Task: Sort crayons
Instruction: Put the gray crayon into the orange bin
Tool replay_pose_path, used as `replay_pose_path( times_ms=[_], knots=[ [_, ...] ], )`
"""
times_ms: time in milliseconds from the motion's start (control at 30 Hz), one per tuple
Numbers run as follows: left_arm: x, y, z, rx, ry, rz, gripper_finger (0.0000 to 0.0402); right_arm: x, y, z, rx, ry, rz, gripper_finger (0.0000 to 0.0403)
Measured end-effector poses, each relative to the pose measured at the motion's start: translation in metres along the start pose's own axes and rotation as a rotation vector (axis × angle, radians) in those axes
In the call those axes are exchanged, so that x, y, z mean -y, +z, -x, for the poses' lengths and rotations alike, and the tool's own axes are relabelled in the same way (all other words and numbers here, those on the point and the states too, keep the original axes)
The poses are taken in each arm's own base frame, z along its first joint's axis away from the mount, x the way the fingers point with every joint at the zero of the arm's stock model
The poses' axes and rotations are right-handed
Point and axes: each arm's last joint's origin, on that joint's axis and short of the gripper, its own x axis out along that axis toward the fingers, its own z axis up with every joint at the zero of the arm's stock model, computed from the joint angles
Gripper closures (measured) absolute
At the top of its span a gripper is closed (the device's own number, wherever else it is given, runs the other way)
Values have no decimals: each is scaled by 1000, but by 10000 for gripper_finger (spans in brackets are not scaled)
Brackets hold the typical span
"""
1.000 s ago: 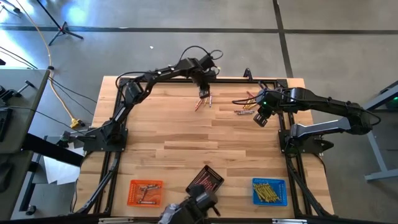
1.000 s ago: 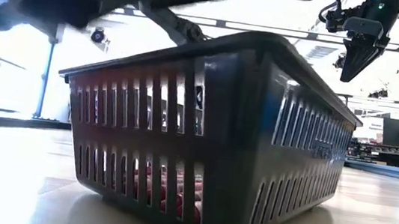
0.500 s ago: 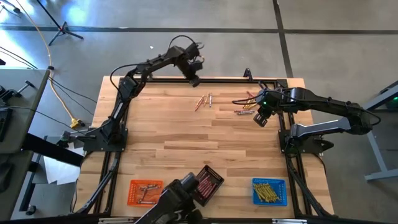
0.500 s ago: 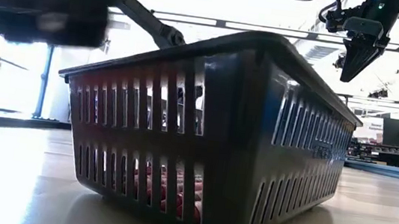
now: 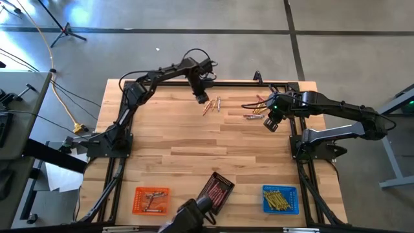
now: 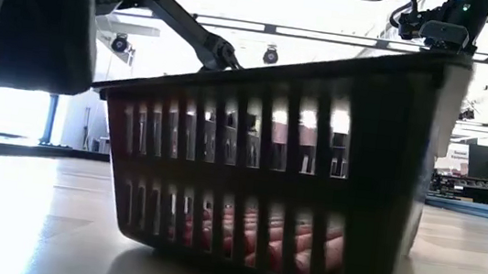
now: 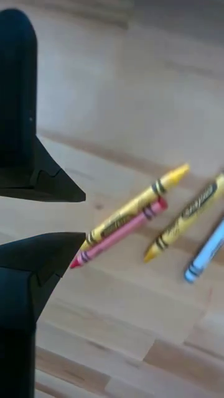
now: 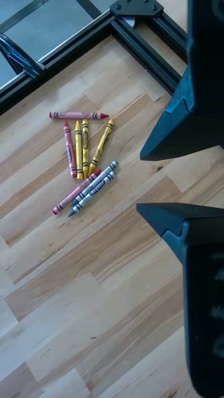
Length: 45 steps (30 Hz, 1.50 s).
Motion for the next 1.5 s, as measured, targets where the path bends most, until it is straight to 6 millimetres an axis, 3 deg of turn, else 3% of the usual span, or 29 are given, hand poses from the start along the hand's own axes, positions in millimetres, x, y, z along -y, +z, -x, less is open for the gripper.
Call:
replay_pose_path(
  times_ms=[333, 633, 800, 1133, 1500],
  knots=[
    [30, 7, -12, -25, -10, -54, 328, 0, 0, 0, 0, 0, 0, 298],
    [45, 13, -15, -13, 15, -21, 328, 0, 1, 0, 14, -1, 53, 298],
    [48, 14, -17, -34, 147, 113, 328, -3, 11, 1, 111, 20, 236, 298],
    [71, 17, -27, -34, 180, 281, 328, -5, 18, 2, 189, 44, 127, 298],
    [72, 16, -27, -20, 223, 417, 328, -9, 33, 6, 344, 79, 79, 298]
  ],
)
